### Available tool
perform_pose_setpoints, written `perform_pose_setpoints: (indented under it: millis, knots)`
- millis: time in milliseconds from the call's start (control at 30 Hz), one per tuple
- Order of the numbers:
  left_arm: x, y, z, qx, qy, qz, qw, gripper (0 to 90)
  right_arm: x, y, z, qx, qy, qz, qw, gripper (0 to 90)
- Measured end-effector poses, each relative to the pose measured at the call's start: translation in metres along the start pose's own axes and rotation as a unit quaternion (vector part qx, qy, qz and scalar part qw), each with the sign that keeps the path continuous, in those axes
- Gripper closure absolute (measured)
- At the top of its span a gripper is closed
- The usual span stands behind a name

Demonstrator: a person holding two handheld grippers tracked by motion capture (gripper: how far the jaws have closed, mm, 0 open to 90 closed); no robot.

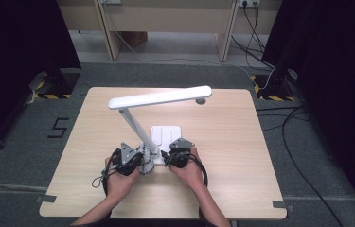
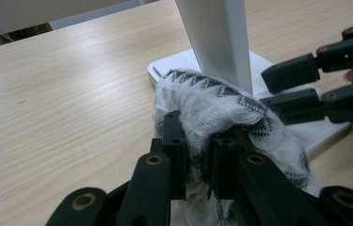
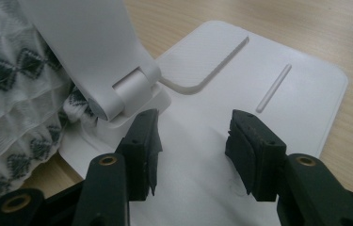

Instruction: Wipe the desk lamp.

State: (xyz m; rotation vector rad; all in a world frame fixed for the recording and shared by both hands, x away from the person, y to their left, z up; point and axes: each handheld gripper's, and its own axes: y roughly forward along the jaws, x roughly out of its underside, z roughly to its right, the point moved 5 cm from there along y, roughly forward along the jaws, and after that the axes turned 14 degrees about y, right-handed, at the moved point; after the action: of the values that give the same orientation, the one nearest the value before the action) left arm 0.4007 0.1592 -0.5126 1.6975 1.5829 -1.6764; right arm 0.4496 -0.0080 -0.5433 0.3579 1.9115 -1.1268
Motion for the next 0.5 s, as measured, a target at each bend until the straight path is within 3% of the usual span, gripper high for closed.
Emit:
perform_pose_setpoints:
  millis: [200,300,367,500]
  knots:
    - [0.004,-0.013,0.0,0.003,0.032,-0.006,0.9995,79.1,0.0,0.0,0.0,-0.003,0.006,-0.002,1.0,48.5]
    - [0.006,-0.02,-0.001,-0.001,0.05,-0.008,0.9987,79.1,-0.001,-0.001,-0.002,-0.007,0.006,-0.016,0.9998,43.3]
    - [0.007,-0.024,-0.001,0.001,0.057,-0.008,0.9984,79.0,-0.002,-0.005,-0.005,-0.016,0.007,-0.022,0.9996,41.4]
    - [0.007,-0.034,-0.001,0.003,0.066,-0.003,0.9978,79.0,-0.01,-0.02,-0.012,-0.037,0.001,-0.008,0.9993,38.6]
